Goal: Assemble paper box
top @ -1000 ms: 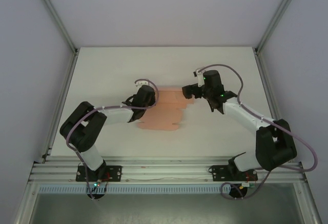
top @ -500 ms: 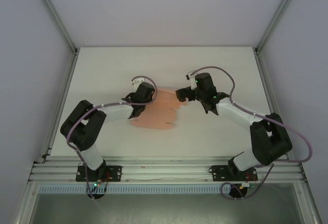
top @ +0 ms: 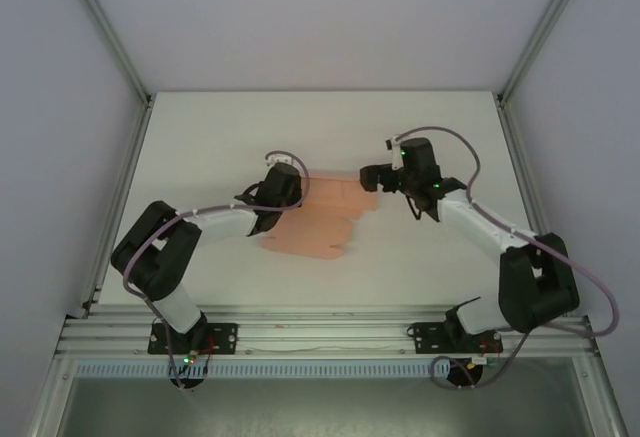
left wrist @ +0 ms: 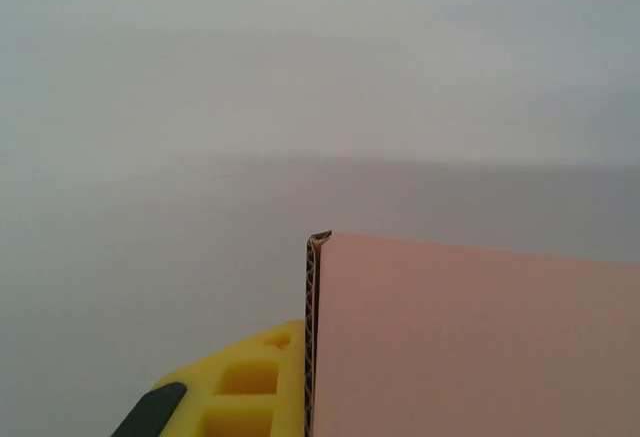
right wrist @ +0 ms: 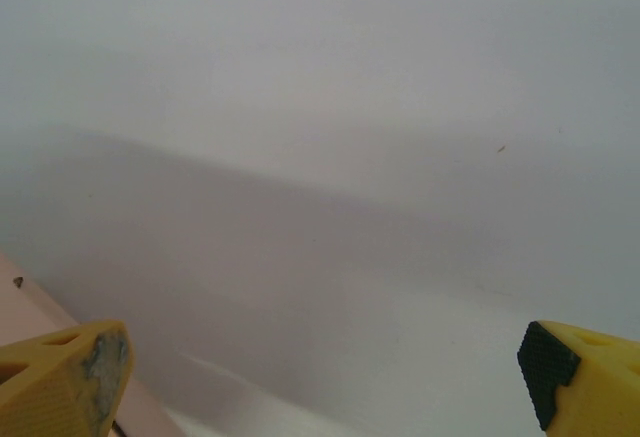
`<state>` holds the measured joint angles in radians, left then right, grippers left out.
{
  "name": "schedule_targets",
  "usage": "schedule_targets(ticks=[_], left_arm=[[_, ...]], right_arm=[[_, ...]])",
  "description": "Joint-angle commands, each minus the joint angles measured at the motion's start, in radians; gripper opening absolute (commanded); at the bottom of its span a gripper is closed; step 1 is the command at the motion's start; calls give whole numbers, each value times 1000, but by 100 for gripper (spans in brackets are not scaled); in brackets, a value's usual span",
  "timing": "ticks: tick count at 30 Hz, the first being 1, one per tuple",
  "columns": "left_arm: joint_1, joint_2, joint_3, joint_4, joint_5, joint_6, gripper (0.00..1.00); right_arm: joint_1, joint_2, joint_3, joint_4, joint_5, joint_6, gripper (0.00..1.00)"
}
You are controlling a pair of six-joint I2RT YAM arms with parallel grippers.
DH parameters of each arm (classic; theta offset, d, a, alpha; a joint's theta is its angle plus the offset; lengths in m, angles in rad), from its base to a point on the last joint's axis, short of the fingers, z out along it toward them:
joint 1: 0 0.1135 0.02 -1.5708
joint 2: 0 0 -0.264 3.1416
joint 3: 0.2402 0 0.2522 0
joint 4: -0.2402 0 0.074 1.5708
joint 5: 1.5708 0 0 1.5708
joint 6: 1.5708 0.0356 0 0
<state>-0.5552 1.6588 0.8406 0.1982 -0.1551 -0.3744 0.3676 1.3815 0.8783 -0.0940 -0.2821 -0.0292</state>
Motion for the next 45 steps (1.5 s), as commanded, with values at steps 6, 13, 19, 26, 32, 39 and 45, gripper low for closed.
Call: schedule_targets(ticks=[6,13,19,26,32,39,45], left_arm=[[-3,-15,-4,64,118,18,0],[-1,-13,3,29,109,35,0],[-2,-12,-2,24,90,28,0],[-1,2,15,2,78,22,0],[20,-33,-44,127,205,31,0],[31,-87,-112,257,364,60,0],[53,-111,-172,372,443,51,0]], right_arm=[[2,48,-97,100,-92,127,100],[-25,73,-23,74,7,80,100],[-54,24,59,-37,28,44,99],[-55,-151,-77,-38,-290,-29,100],[-68,-186,-162,-2,-455,-125,85],[-73,-85,-56,1,-645,-176,44],[-103,-61,-55,66,-900,-177,14]])
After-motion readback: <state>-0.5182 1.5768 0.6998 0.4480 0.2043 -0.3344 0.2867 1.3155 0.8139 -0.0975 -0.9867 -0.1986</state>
